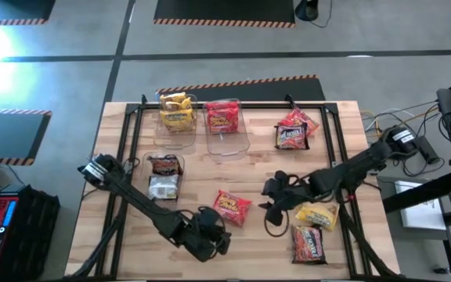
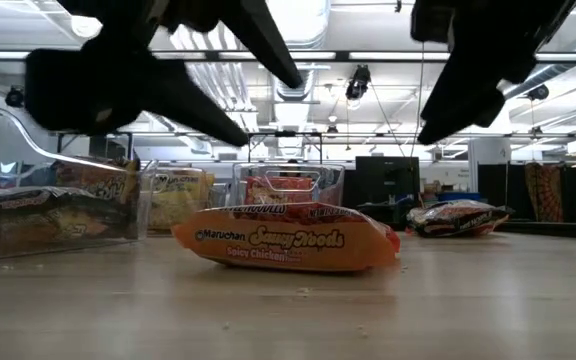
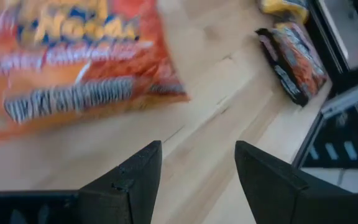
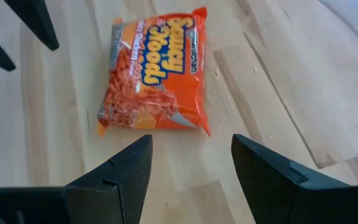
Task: Sort Maruchan noodles
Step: Put the orange noodle pack into the top right transparent bin
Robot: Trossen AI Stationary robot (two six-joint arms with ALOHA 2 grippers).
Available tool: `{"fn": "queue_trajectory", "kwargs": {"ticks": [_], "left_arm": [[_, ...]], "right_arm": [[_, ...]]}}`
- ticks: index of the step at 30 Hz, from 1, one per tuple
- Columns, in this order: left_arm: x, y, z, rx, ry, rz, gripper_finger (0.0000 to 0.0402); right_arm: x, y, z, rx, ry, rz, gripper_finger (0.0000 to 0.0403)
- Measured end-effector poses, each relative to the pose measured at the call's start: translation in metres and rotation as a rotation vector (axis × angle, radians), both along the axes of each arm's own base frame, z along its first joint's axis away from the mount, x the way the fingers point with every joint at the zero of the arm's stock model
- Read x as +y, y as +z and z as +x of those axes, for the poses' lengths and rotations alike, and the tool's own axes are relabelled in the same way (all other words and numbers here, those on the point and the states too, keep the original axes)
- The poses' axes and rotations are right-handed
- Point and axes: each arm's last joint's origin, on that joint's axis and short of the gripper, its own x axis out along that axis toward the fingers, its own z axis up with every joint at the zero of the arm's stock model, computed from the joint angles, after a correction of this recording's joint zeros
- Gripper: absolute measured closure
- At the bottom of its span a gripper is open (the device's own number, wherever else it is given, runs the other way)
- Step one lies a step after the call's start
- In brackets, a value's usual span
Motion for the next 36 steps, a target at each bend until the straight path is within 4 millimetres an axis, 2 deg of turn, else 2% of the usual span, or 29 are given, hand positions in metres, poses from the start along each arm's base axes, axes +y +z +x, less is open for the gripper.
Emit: {"fn": "queue_trajectory", "kwargs": {"ticks": [5, 12, 21, 30, 36], "left_arm": [[-0.008, -0.015, -0.01, -0.026, 0.155, -0.109, 0.0214], [-0.005, -0.032, -0.019, -0.074, 0.326, -0.229, 0.0214], [0.008, -0.049, -0.03, -0.024, 0.369, -0.149, 0.0214], [0.012, -0.047, -0.032, -0.029, 0.359, -0.07, 0.0214], [0.019, -0.035, -0.038, -0.041, 0.376, 0.02, 0.0214]], "right_arm": [[-0.009, -0.008, 0.014, -0.003, 0.061, 0.043, 0.0194], [-0.01, -0.025, 0.033, -0.038, 0.133, 0.014, 0.0194], [-0.002, -0.044, 0.058, -0.175, 0.216, -0.012, 0.0194], [-0.006, -0.069, 0.068, -0.14, 0.182, -0.003, 0.0194], [-0.005, -0.079, 0.069, -0.101, 0.162, 0.036, 0.0194]]}}
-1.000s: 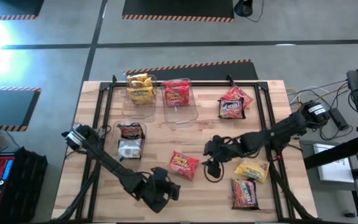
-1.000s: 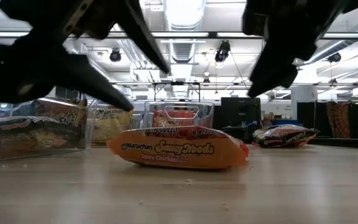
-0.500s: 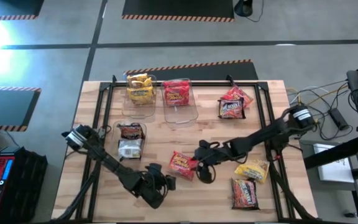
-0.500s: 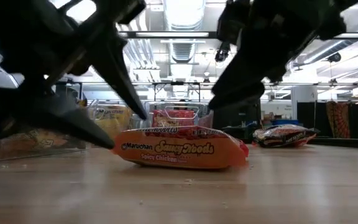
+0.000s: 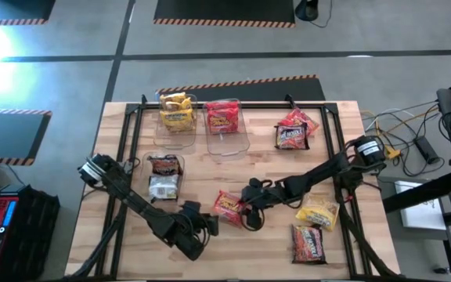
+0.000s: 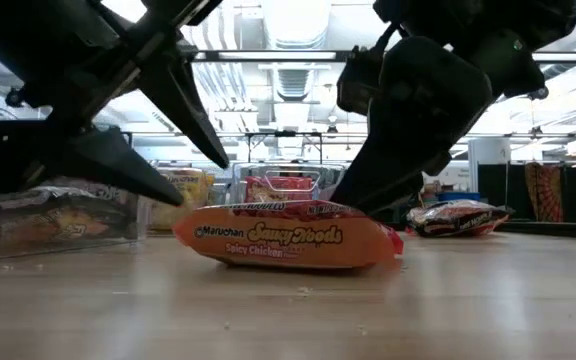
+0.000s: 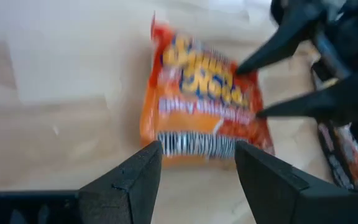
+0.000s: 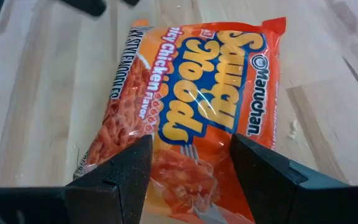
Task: Sort Maruchan noodles
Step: Put the orange noodle pack into the top right transparent bin
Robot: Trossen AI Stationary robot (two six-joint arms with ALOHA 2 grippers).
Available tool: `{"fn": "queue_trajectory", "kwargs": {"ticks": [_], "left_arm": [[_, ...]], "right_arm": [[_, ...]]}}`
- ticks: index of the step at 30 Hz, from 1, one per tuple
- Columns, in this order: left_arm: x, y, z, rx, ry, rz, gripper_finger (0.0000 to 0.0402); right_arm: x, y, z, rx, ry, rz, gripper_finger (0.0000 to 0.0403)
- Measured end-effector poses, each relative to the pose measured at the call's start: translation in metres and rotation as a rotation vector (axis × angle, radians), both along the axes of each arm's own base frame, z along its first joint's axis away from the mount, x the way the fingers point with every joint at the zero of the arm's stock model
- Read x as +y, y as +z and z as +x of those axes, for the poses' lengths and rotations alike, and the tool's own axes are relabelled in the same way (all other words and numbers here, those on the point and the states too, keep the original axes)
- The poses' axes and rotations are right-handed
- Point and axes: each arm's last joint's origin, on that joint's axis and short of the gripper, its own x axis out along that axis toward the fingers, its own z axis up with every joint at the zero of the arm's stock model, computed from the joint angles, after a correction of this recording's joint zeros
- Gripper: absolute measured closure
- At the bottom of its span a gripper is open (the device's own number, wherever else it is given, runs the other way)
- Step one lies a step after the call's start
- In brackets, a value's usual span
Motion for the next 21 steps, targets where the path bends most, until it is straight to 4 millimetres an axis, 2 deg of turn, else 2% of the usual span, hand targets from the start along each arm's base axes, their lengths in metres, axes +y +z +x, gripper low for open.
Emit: {"fn": "queue_trajectory", "kwargs": {"ticks": [6, 13, 16, 21], "left_arm": [[0.004, 0.004, -0.003, 0.006, 0.008, 0.061, 0.0214], [0.006, 0.004, -0.003, 0.013, 0.014, 0.077, 0.0214], [0.006, 0.004, -0.003, 0.011, 0.011, 0.092, 0.0214], [0.007, 0.004, -0.002, 0.016, 0.006, 0.106, 0.0214]], "right_arm": [[0.004, 0.005, -0.004, 0.011, 0.017, 0.014, 0.0194], [0.012, 0.037, -0.012, -0.073, 0.056, 0.062, 0.0199], [0.022, 0.036, -0.016, -0.06, 0.073, 0.071, 0.0211], [0.031, 0.02, -0.016, -0.033, 0.05, 0.016, 0.0236]]}}
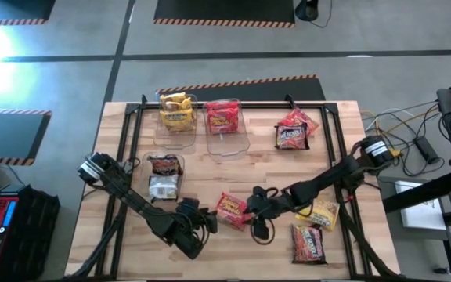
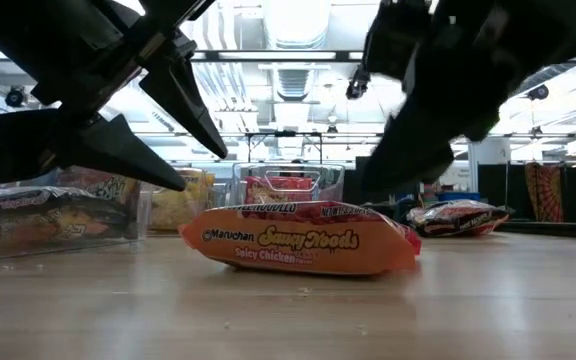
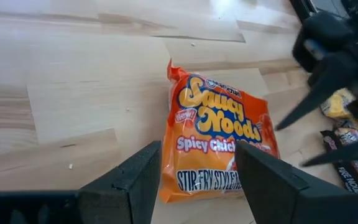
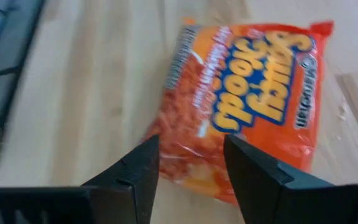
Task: Sort Maruchan noodles
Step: Put the orange noodle pack into the top right transparent bin
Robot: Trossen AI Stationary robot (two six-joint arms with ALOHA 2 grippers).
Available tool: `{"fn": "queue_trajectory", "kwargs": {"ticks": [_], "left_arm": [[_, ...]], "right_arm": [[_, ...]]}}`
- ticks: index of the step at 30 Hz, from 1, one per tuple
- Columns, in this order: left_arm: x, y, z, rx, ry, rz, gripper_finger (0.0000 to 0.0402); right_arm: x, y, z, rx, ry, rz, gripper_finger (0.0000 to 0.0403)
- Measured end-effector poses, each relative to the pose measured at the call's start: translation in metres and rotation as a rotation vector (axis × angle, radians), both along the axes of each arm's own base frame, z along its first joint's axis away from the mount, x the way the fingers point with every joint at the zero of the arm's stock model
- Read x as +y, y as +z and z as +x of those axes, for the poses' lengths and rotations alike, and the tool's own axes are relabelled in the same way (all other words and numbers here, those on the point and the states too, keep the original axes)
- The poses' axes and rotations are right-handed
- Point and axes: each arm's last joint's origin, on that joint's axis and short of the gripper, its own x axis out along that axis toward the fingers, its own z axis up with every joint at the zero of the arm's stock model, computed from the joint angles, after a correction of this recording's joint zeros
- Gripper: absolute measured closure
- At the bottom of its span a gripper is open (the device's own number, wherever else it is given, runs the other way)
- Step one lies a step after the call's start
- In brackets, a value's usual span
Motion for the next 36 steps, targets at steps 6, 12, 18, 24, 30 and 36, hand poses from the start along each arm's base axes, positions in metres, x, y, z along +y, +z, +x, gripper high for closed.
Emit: {"fn": "queue_trajectory", "kwargs": {"ticks": [6, 12, 18, 24, 30, 36], "left_arm": [[0.0, 0.0, 0.0, 0.002, -0.004, 0.005, 0.0214], [0.0, 0.0, 0.0, 0.004, -0.008, 0.009, 0.0214], [-0.001, 0.001, 0.003, -0.021, -0.007, -0.011, 0.0214], [-0.009, 0.0, 0.012, -0.062, -0.077, -0.045, 0.0214], [-0.01, -0.004, 0.013, -0.052, -0.086, -0.069, 0.0214], [-0.017, -0.017, 0.021, -0.075, -0.112, -0.144, 0.0214]], "right_arm": [[0.0, -0.017, 0.003, 0.034, -0.039, -0.03, 0.026], [0.003, -0.024, 0.004, 0.053, -0.057, -0.029, 0.0275], [0.008, -0.024, 0.0, 0.065, -0.03, -0.04, 0.0285], [0.012, -0.028, -0.005, 0.101, 0.01, -0.087, 0.0293], [0.019, -0.032, -0.011, 0.133, 0.044, -0.11, 0.0294], [0.023, -0.036, -0.018, 0.162, 0.073, -0.131, 0.0302]]}}
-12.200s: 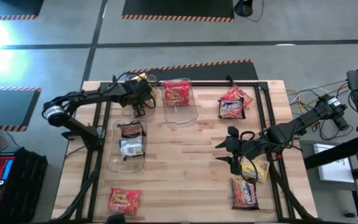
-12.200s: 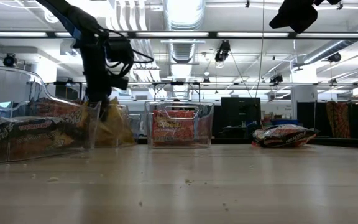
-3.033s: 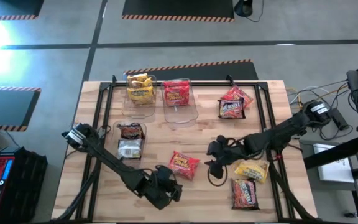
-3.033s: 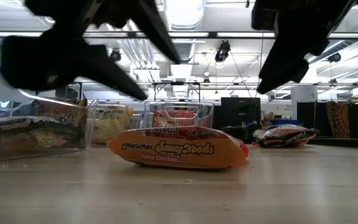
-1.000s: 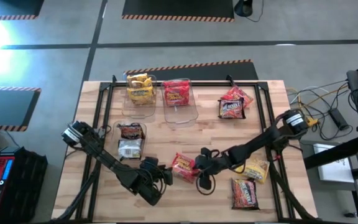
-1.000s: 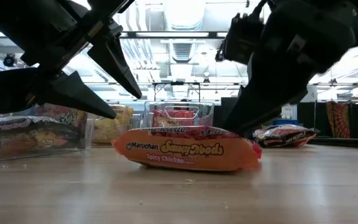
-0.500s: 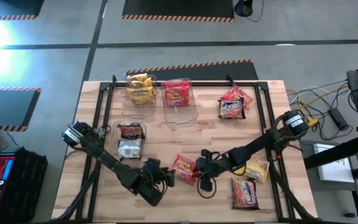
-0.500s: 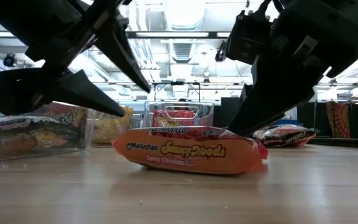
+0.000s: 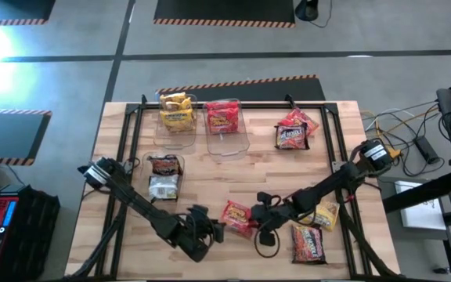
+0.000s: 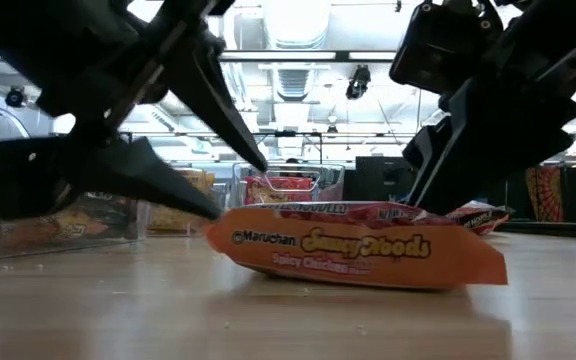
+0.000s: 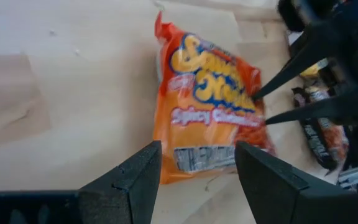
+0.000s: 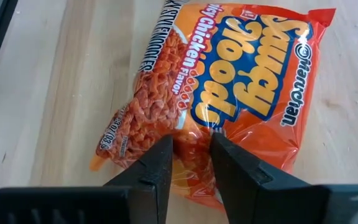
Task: Sort Maruchan noodles
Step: Put the orange noodle pack into the top right transparent bin
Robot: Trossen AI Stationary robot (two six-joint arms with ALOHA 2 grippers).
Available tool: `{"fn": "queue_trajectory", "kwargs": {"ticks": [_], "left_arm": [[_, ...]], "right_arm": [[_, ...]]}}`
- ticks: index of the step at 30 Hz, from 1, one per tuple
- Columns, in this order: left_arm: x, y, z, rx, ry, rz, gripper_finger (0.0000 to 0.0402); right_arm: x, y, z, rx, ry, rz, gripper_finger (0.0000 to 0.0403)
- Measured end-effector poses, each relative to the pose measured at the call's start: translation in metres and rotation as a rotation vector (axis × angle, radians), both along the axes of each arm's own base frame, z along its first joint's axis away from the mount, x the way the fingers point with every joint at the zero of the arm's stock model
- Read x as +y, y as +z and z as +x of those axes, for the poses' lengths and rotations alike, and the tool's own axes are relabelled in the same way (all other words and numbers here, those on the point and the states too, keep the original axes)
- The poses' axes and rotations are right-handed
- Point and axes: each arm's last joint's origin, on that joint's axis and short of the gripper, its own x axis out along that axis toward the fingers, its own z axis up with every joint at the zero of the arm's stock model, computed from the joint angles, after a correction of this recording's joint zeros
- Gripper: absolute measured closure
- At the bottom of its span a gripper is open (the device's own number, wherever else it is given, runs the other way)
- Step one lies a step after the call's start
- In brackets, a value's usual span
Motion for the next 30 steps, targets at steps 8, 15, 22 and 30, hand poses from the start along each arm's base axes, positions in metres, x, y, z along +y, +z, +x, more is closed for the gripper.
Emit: {"fn": "queue_trajectory", "kwargs": {"ticks": [8, 15, 22, 30], "left_arm": [[0.0, -0.015, 0.002, 0.007, 0.035, -0.01, 0.0214], [0.0, -0.014, 0.002, 0.009, 0.023, 0.009, 0.0214], [0.001, -0.014, 0.004, 0.013, 0.009, 0.03, 0.0214], [0.004, -0.013, 0.007, 0.012, -0.007, 0.053, 0.0214]], "right_arm": [[0.0, 0.011, -0.001, -0.035, 0.005, 0.001, 0.0314], [0.01, 0.038, -0.008, -0.092, 0.027, 0.067, 0.0325], [0.024, 0.039, -0.013, -0.102, -0.016, 0.107, 0.033], [0.03, 0.021, -0.015, -0.064, -0.073, 0.087, 0.0332]]}}
